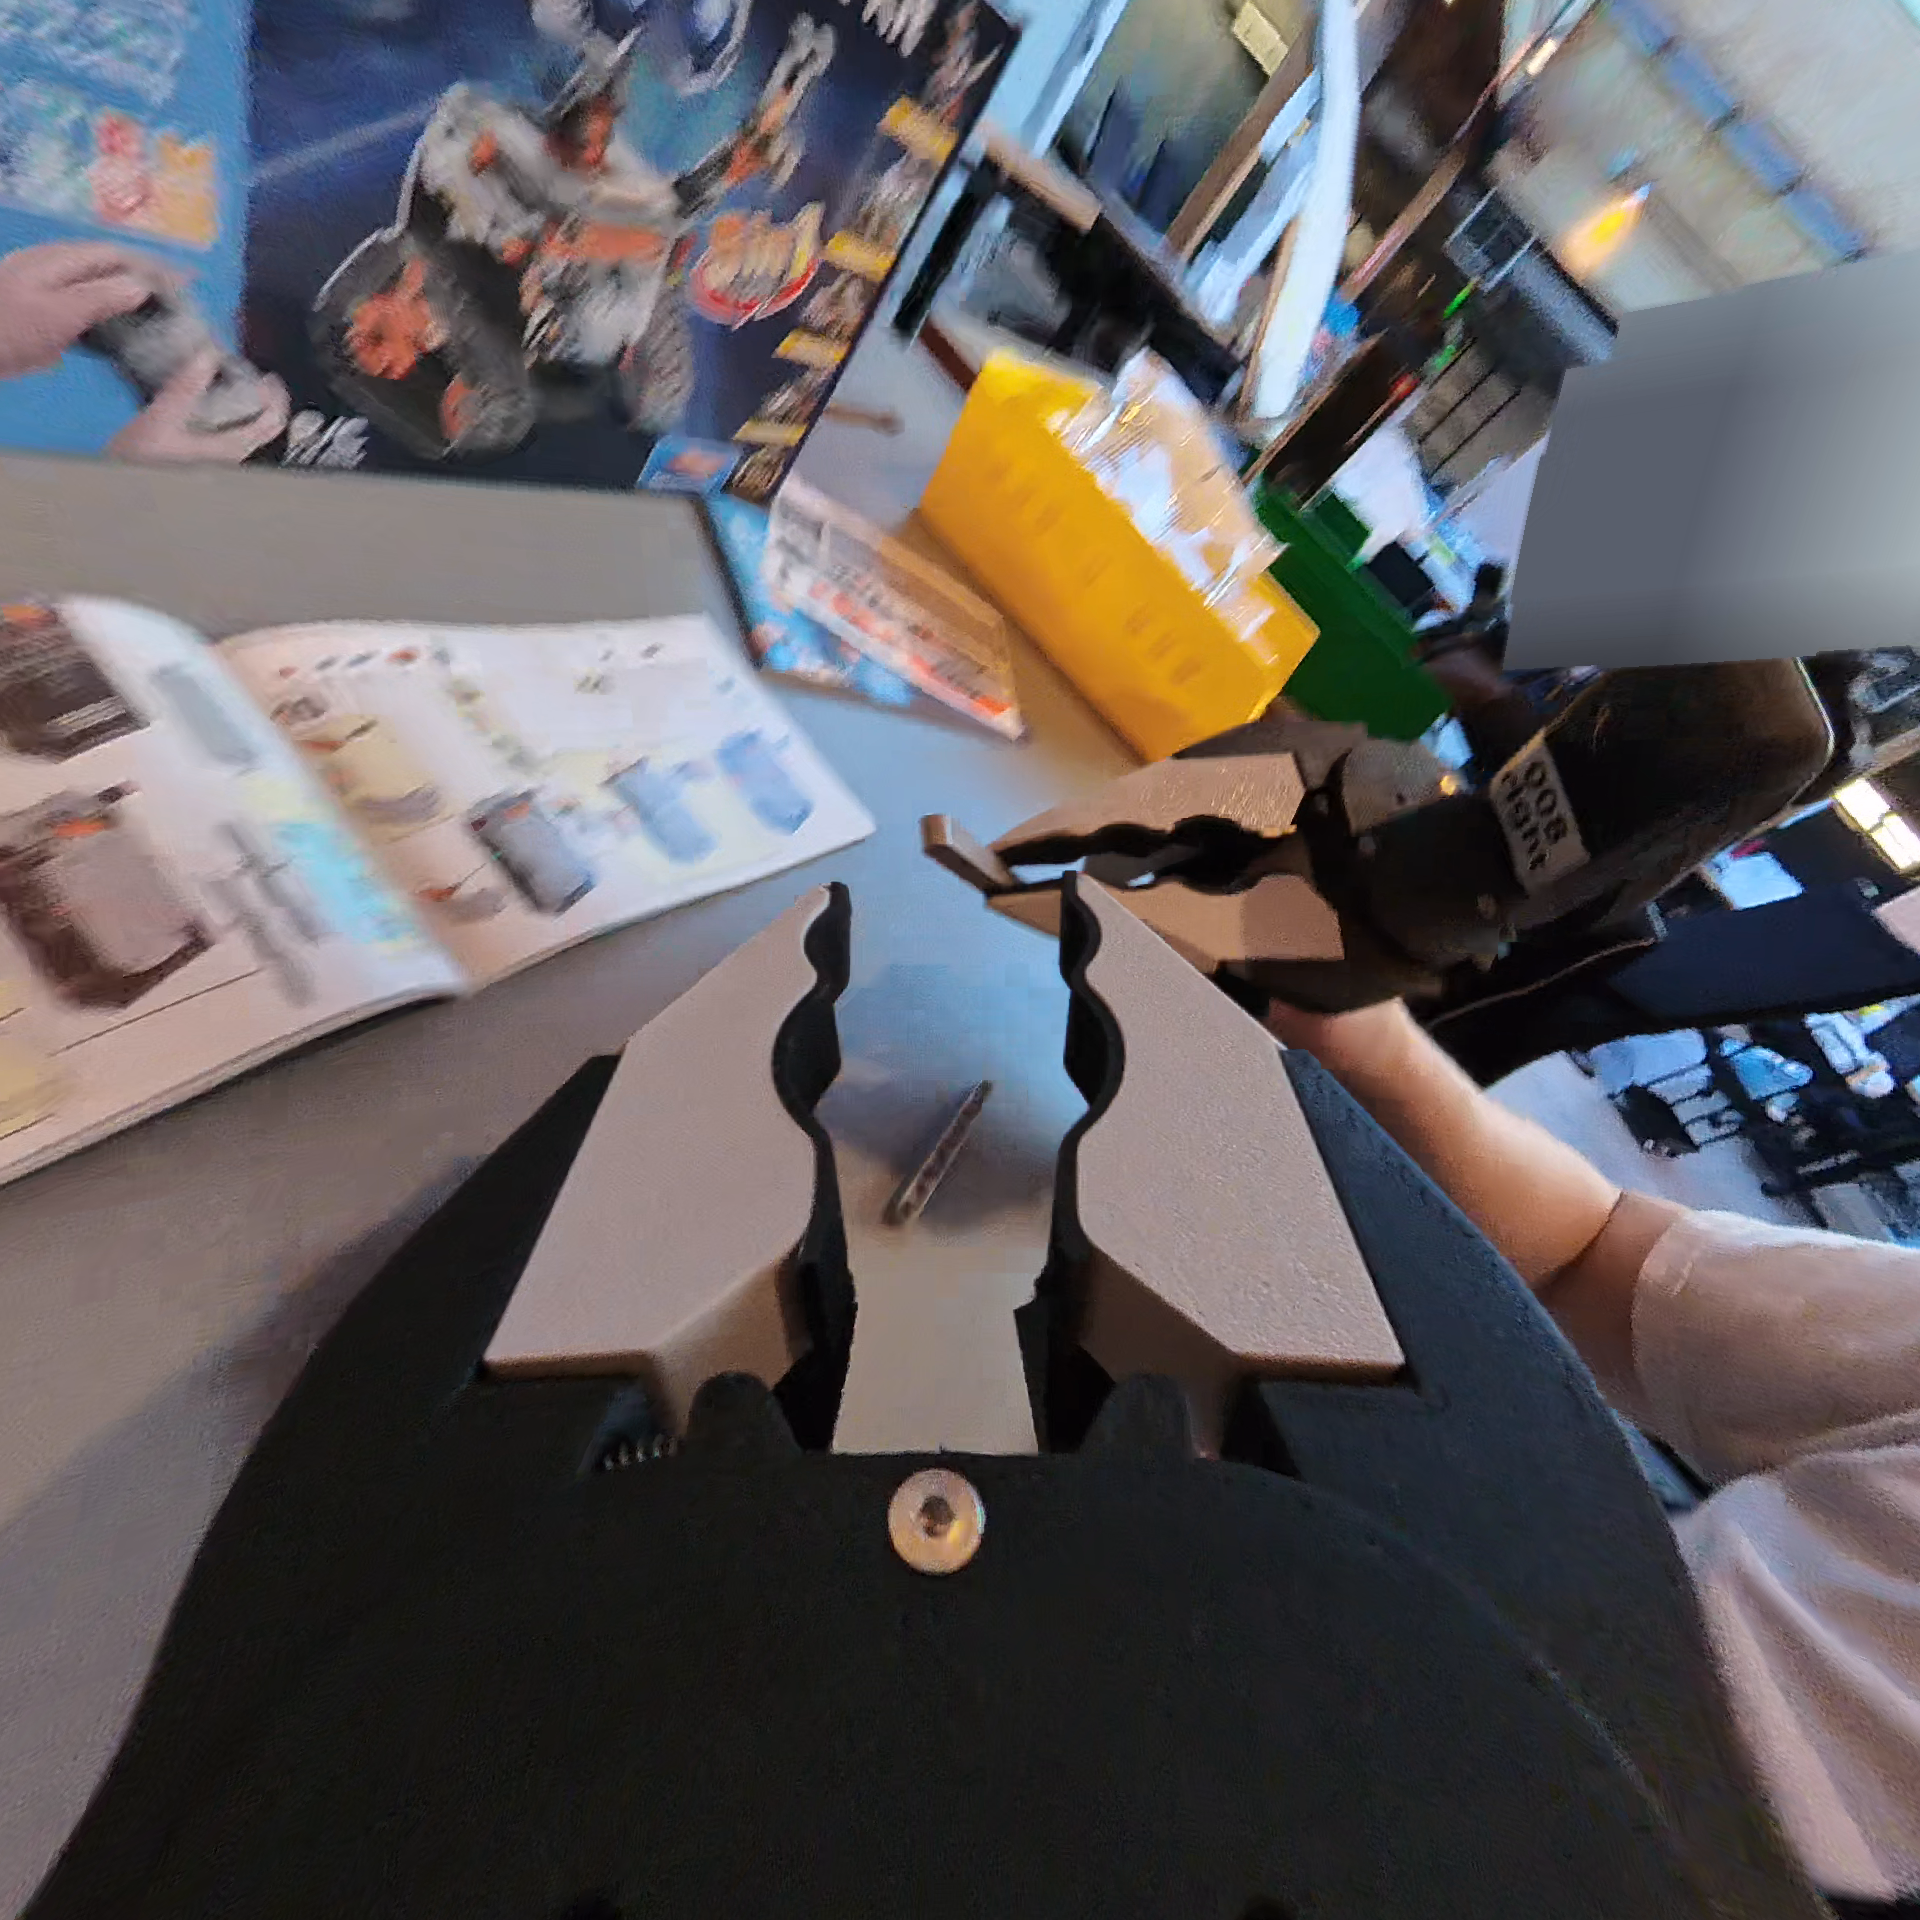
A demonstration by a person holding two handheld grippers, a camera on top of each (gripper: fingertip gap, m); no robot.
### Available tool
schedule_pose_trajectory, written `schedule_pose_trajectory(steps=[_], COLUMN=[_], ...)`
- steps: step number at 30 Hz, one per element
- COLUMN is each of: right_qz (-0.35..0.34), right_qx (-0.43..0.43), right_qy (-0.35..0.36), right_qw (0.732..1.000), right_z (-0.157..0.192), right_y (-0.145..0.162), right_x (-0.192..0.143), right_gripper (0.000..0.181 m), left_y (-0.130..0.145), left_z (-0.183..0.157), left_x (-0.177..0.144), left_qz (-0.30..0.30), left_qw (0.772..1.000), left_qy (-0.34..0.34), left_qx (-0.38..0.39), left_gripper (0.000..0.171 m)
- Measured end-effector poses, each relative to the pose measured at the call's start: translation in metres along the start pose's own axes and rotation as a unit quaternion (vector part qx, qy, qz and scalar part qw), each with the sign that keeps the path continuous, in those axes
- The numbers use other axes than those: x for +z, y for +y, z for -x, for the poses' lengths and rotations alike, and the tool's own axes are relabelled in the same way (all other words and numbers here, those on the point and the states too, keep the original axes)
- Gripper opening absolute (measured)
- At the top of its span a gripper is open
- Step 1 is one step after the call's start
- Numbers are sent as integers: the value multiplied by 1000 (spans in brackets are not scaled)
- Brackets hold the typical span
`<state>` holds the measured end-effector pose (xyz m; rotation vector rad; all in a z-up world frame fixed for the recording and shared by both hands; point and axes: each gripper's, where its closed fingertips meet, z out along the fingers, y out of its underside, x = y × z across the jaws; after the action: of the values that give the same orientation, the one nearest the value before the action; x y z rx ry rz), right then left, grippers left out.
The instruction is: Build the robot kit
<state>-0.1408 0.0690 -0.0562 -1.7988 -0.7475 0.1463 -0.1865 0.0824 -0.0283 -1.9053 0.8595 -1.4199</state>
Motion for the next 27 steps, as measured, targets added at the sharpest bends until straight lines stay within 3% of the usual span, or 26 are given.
schedule_pose_trajectory(steps=[4,7,8,10,12,13,15,18,20,23,27], right_qz=[-58,-72,-78,-76,-69,-68,-45,-22,-9,27,18], right_qx=[-29,-56,-65,-74,-67,-46,49,183,239,255,244], right_qy=[35,43,47,43,-10,-61,-182,-329,-408,-454,-445], right_qw=[997,995,994,993,995,995,981,926,881,853,861], right_z=[7,14,16,18,29,38,49,54,61,72,73], right_y=[-27,-33,-34,-34,-29,-27,-22,-25,-30,-24,-19], right_x=[-6,-7,-8,-7,-4,-3,-6,-14,-20,-17,-10], right_gripper=[6,6,6,7,14,30,34,27,19,20,15], left_y=[-3,-3,-4,-4,1,5,13,28,33,37,41], left_z=[-13,-22,-25,-28,-26,-26,-33,-38,-38,-38,-34], left_x=[15,18,17,15,14,13,9,0,-2,-3,-3], left_qz=[-71,-84,-89,-92,-65,-42,23,123,151,165,169], left_qw=[997,995,994,994,996,996,993,980,973,971,971], left_qy=[14,45,55,63,60,68,109,140,135,134,134], left_qx=[-11,-20,-17,-7,17,28,46,73,107,113,103], left_gripper=[32,22,6,5,5,5,5,5,5,5,5])
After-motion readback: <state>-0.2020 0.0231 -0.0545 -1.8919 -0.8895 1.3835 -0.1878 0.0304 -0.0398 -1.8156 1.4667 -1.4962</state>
